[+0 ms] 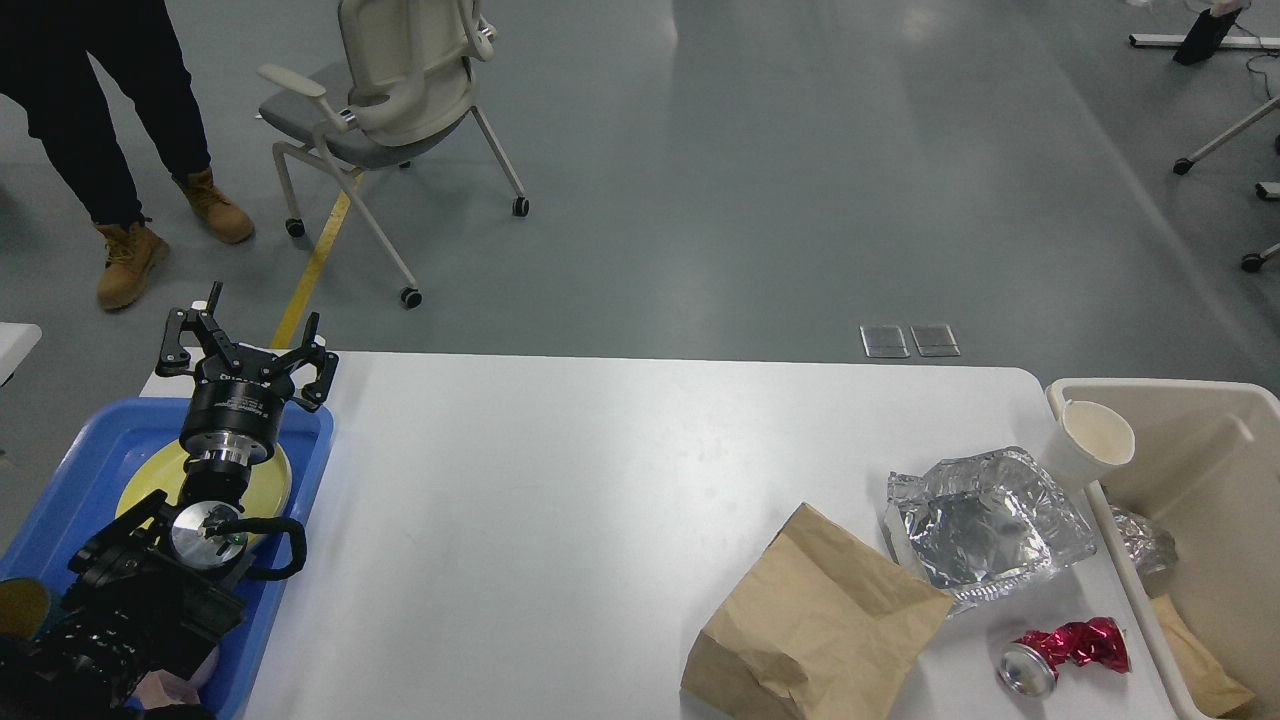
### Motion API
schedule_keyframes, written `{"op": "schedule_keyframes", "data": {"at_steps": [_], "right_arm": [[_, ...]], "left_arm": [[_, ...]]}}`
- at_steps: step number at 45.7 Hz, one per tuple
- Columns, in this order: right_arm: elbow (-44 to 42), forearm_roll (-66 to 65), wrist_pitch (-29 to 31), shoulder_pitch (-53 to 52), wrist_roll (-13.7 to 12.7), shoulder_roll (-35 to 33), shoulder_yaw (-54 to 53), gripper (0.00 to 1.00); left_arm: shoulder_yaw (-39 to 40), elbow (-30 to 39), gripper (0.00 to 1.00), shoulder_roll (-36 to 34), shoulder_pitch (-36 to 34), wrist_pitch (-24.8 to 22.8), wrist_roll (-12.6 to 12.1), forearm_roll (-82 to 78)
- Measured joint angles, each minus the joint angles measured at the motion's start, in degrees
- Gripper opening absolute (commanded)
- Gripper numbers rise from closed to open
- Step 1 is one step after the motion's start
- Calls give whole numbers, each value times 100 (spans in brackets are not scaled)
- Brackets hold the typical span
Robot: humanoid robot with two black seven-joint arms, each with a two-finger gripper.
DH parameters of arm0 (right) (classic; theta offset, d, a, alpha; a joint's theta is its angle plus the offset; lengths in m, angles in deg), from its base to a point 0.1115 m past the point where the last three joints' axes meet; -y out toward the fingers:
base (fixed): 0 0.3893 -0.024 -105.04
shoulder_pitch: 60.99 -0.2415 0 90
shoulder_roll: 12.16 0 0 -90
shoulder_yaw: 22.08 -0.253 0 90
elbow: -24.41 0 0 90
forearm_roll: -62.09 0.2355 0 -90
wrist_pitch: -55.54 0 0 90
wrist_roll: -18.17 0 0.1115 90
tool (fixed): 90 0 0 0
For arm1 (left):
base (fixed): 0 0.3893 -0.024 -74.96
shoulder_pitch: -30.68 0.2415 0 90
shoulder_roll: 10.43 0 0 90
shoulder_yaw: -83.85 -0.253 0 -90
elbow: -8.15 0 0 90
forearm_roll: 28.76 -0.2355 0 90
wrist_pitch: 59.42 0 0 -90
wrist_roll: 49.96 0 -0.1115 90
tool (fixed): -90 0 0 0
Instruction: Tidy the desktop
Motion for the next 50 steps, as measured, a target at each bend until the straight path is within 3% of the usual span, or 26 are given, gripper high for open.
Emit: {"op": "schedule_keyframes", "data": {"at_steps": [16, 29, 42, 50], "right_arm": [[245, 2, 64, -253, -8, 216, 80, 100], [1448, 8, 468, -2331, -8, 267, 1575, 100], [3273, 36, 2200, -4999, -6, 328, 2536, 100], [3751, 62, 3229, -6102, -6, 570, 2708, 100]], "left_arm": [[0, -1, 96, 0, 0, 0, 0, 0], [0, -1, 96, 0, 0, 0, 0, 0], [0, -1, 96, 0, 0, 0, 0, 1], [0, -1, 96, -1, 0, 0, 0, 0]]}}
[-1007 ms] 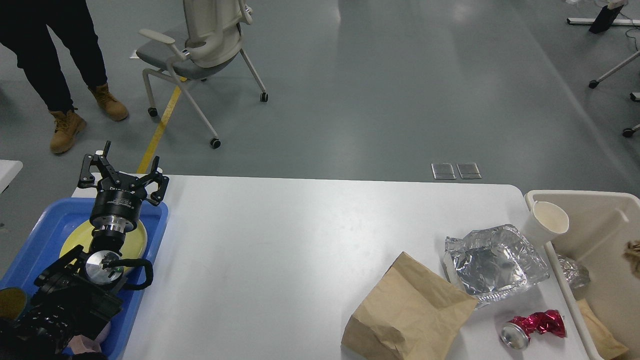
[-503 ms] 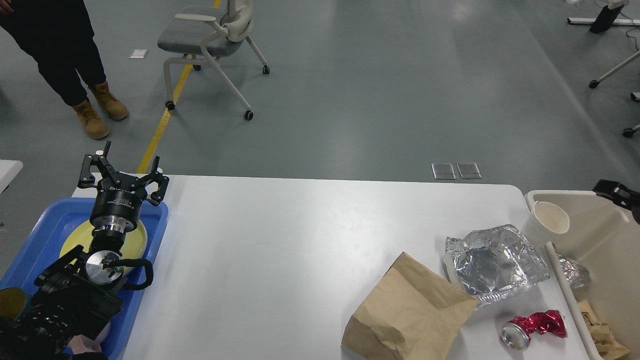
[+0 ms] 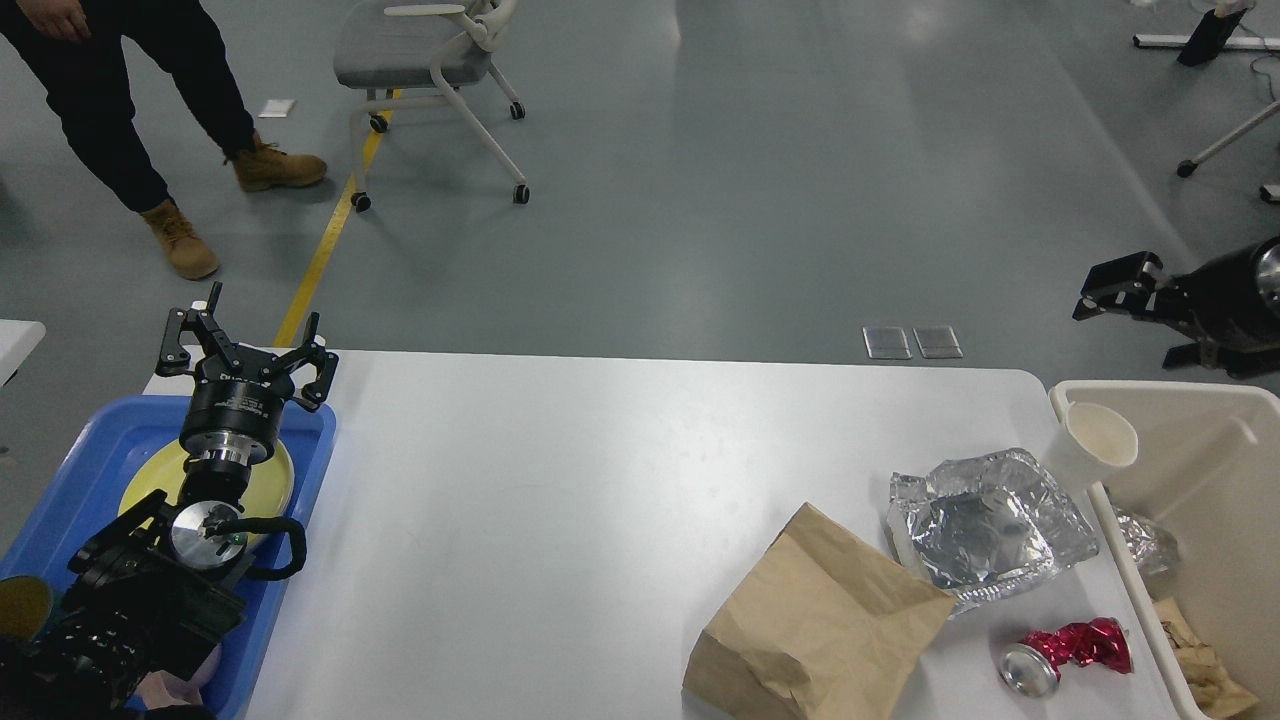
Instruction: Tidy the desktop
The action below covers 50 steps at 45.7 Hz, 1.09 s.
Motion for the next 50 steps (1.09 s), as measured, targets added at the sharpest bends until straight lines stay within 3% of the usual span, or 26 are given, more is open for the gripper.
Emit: {"op": "schedule_keyframes", "data": {"at_steps": [4, 9, 27, 40, 50], "right_arm": [[98, 7, 246, -317, -5, 231, 160, 100], [61, -24, 112, -228, -26, 410, 280, 100], [-1287, 17, -2579, 2925, -38, 411, -5, 100], [-2228, 25, -2998, 4377, -38, 401, -952, 100], [-2492, 27, -3027, 4692, -41, 460, -1130, 64]], "left_arm": [[0, 0, 96, 0, 0, 0, 0, 0], [0, 0, 96, 0, 0, 0, 0, 0], [0, 0, 96, 1, 0, 0, 0, 1], [0, 0, 96, 1, 0, 0, 0, 0], [0, 0, 96, 1, 0, 0, 0, 0]]}}
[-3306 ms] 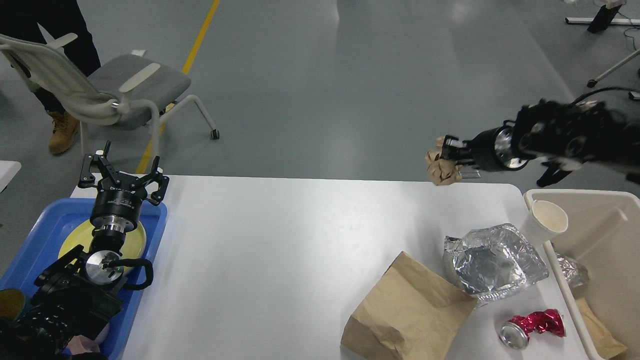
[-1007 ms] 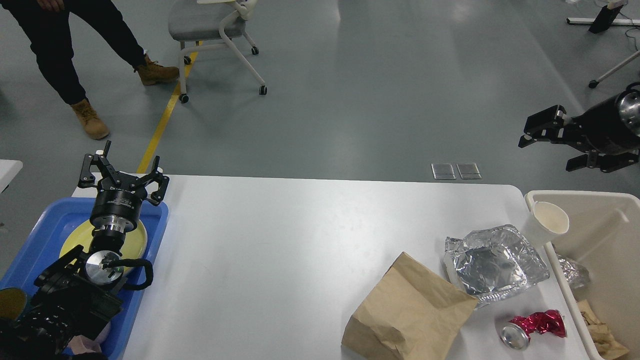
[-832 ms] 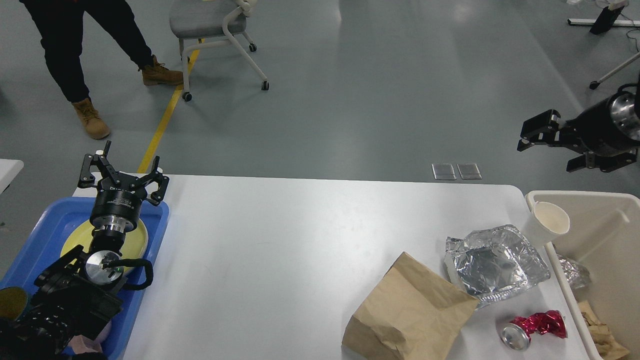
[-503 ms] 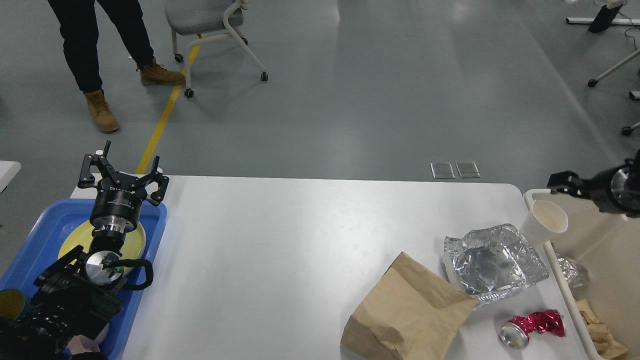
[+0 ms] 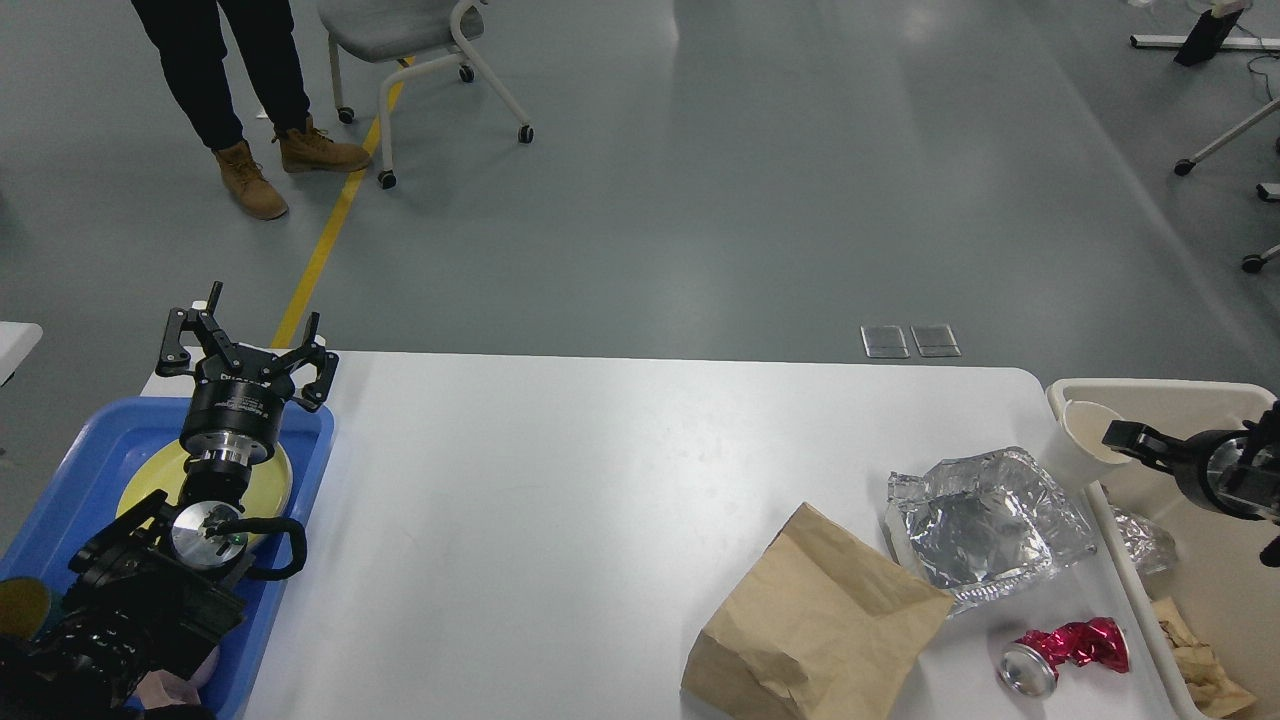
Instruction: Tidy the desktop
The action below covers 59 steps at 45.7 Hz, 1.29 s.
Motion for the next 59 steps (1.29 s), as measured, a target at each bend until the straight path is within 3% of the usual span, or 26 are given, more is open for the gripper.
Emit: {"op": "schedule_keyframes", "data": {"at_steps": [13, 28, 34, 38, 59], "right_arm": [[-10, 0, -8, 26, -13, 53, -15, 43], [-10, 21, -11, 26, -14, 153, -186, 40], [-10, 120, -11, 26, -21, 218, -200, 21], [-10, 155, -11, 26, -32, 234, -201, 0], [67, 515, 56, -229, -74, 207, -209, 0]], "left_arm": [[0, 0, 96, 0, 0, 0, 0, 0], [0, 0, 96, 0, 0, 0, 0, 0], [0, 0, 96, 0, 0, 0, 0, 0], [0, 0, 96, 0, 0, 0, 0, 0], [0, 0, 96, 0, 0, 0, 0, 0]]}}
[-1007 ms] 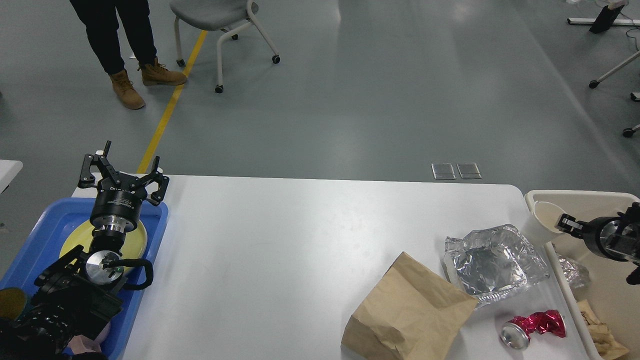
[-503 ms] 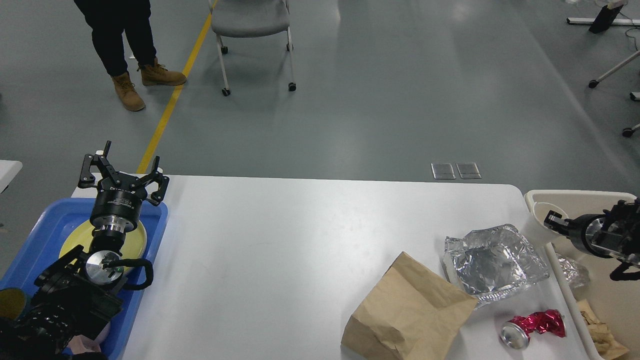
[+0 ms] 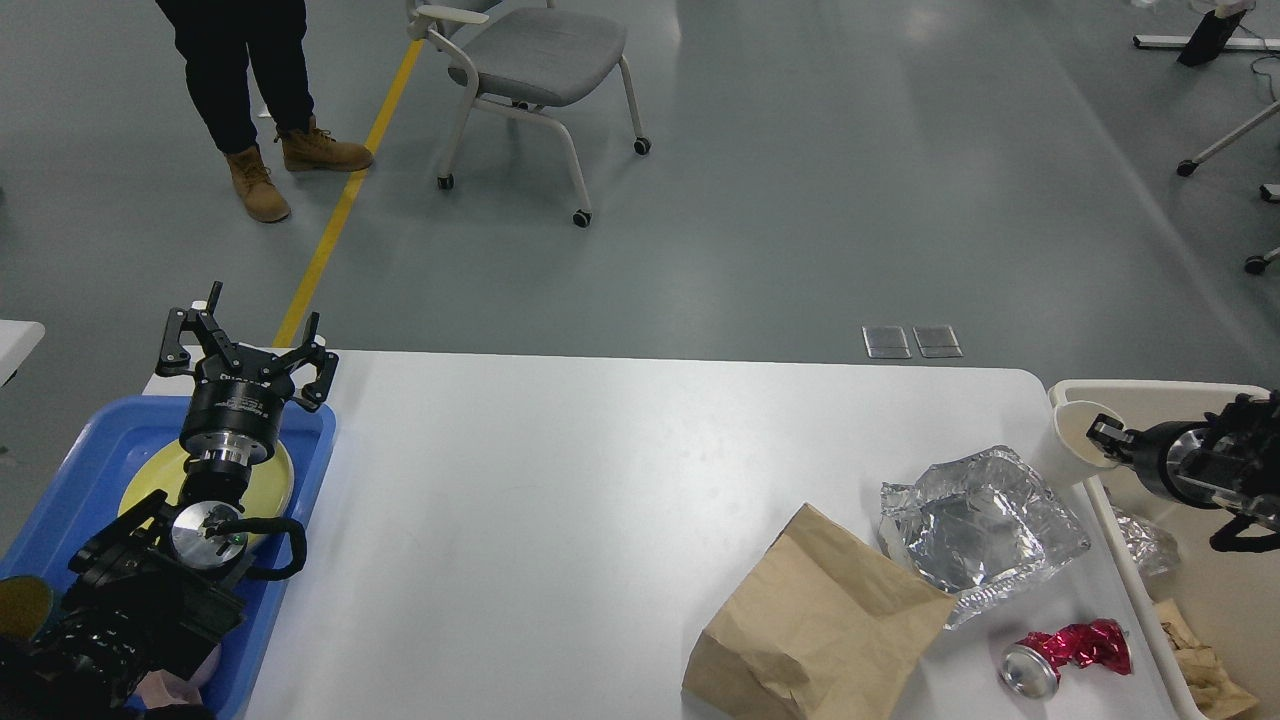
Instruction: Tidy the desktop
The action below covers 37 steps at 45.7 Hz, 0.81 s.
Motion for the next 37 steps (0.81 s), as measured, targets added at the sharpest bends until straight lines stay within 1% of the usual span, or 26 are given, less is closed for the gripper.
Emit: {"op": "schedule_keyframes", "data": {"at_steps": [5, 8, 15, 21, 30, 37], "right_arm": [[196, 19, 65, -404, 2, -116, 22, 0], [445, 19, 104, -759, 6, -366, 35, 0], [1301, 12, 173, -2012, 18, -1049, 133, 0], [1783, 5, 381, -3062, 18, -1446, 300, 0], [2007, 4, 946, -4067, 18, -1782, 370, 0], [1887, -22, 958, -4069, 13, -1852, 376, 0]], "left_arm": [[0, 0, 96, 0, 0, 0, 0, 0], [0, 0, 96, 0, 0, 0, 0, 0], [0, 0, 96, 0, 0, 0, 0, 0], [0, 1, 96, 0, 0, 0, 0, 0], [0, 1, 96, 0, 0, 0, 0, 0], [0, 1, 96, 0, 0, 0, 0, 0]]}}
